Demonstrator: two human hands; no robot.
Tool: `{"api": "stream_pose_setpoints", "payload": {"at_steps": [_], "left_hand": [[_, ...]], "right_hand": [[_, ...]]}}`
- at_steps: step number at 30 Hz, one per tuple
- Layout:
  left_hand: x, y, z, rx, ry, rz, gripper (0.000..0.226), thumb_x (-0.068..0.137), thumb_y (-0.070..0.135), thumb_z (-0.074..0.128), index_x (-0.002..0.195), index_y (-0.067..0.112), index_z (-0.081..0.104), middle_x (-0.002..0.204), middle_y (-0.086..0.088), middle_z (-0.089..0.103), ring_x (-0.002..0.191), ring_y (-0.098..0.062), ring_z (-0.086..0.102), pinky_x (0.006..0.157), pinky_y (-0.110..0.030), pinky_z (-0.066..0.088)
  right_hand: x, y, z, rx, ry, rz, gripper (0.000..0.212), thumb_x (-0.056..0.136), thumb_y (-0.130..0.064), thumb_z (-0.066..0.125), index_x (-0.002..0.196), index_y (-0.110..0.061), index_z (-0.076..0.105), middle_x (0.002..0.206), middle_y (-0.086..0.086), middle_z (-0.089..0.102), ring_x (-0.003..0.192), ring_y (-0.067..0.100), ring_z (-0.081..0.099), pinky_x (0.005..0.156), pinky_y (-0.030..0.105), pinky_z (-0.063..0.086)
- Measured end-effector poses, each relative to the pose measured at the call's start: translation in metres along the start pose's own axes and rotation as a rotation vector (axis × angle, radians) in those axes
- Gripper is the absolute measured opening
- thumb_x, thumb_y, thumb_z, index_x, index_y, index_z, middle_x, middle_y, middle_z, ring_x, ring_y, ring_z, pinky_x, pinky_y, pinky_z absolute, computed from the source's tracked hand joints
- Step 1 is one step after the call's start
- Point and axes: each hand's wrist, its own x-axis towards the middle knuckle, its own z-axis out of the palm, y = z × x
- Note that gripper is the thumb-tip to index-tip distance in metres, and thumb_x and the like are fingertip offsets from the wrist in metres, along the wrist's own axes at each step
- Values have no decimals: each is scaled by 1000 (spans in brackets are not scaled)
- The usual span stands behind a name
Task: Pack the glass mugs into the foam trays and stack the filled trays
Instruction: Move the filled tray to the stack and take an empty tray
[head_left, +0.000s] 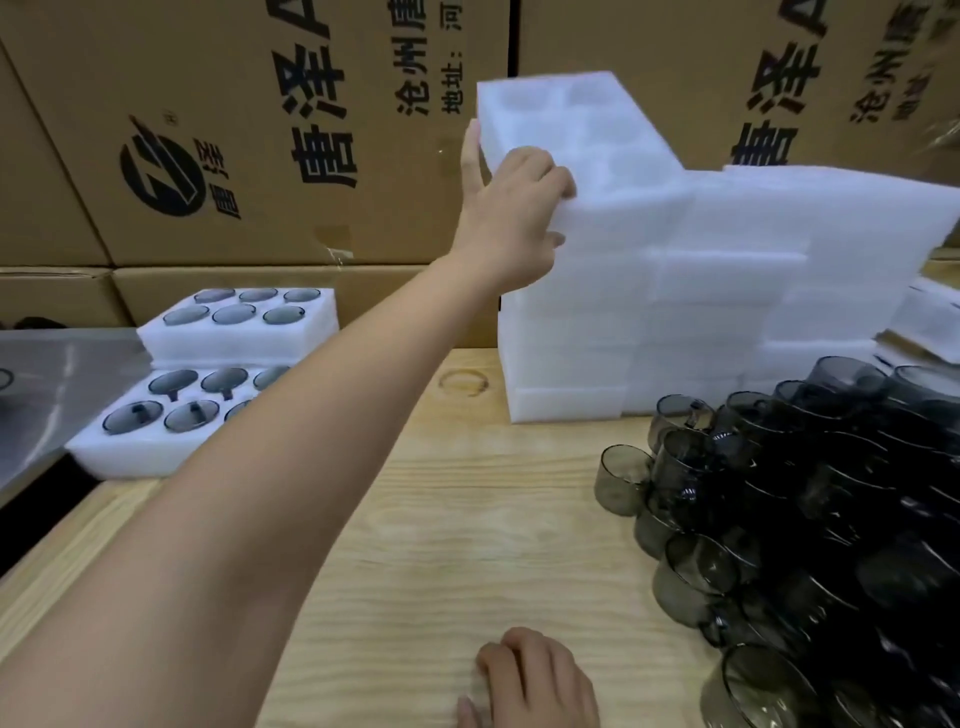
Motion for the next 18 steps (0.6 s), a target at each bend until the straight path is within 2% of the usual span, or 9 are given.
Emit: {"api": "stream_pose_setpoints", "payload": {"at_steps": [2, 5, 8, 10, 12, 13, 15, 17, 18], "left_hand": [[-14, 10, -18, -15, 90, 36, 34, 87, 28, 57, 119, 18, 52, 115, 1, 51, 119, -16, 46, 113, -48, -12], [-46, 28, -44, -2, 207, 65, 34, 81, 24, 56, 113, 10, 57, 107, -6, 57, 100, -25, 56, 113, -43, 14], [-94, 47, -61, 44, 237, 72, 29, 70, 17, 65, 95, 2, 64, 90, -13, 61, 75, -32, 58, 92, -40, 40], [-133, 60, -63, 73, 195, 58, 23, 63, 15, 70, 80, 2, 63, 76, -14, 59, 60, -32, 55, 75, -36, 46], [-174, 73, -62, 77, 127, 10, 21, 59, 16, 72, 70, 4, 59, 68, -12, 56, 54, -30, 52, 63, -32, 44], [-193, 79, -59, 76, 88, -22, 21, 58, 17, 73, 67, 5, 58, 65, -12, 55, 52, -29, 51, 61, -31, 43], [-228, 93, -54, 86, 13, -84, 23, 57, 19, 75, 64, 6, 58, 62, -10, 54, 50, -27, 50, 57, -30, 43], [-259, 107, -48, 74, -59, -145, 23, 57, 22, 77, 62, 7, 60, 60, -8, 55, 47, -26, 50, 55, -29, 43], [-272, 114, -45, 57, -81, -173, 22, 60, 23, 76, 60, 8, 60, 58, -7, 55, 46, -25, 50, 54, -27, 43]], "right_hand": [[-2, 0, -2, 16, -43, 20, 36, 57, -49, 43, 54, -21, 66, 64, -2, 63, 74, 13, 39, 63, 24, 32], [-7, -3, -9, 42, -138, 25, 38, 57, -48, 44, 61, -19, 69, 71, -2, 65, 79, 15, 41, 67, 25, 35], [-6, -5, -19, 105, -237, 53, 26, 60, -41, 59, 73, -21, 69, 79, -5, 64, 82, 15, 51, 68, 24, 45], [-4, -4, -23, 141, -273, 102, 26, 77, -30, 60, 101, -21, 65, 100, -6, 61, 94, 15, 58, 80, 23, 47], [-2, -3, -25, 374, -294, 266, 32, 97, -25, 43, 129, -22, 47, 120, -7, 49, 113, 14, 48, 95, 24, 37], [-1, -2, -26, 551, -256, 390, 33, 99, -26, 38, 131, -24, 43, 121, -8, 47, 115, 14, 47, 95, 24, 35], [2, 1, -28, 828, -73, 616, 30, 99, -25, 35, 128, -26, 42, 118, -8, 48, 115, 15, 48, 96, 25, 36], [4, 3, -29, 968, 61, 730, 28, 100, -24, 36, 127, -28, 44, 119, -7, 49, 116, 14, 48, 99, 33, 40], [4, 4, -30, 992, 91, 738, 26, 101, -27, 36, 124, -33, 45, 119, -11, 49, 116, 7, 48, 98, 29, 39]]}}
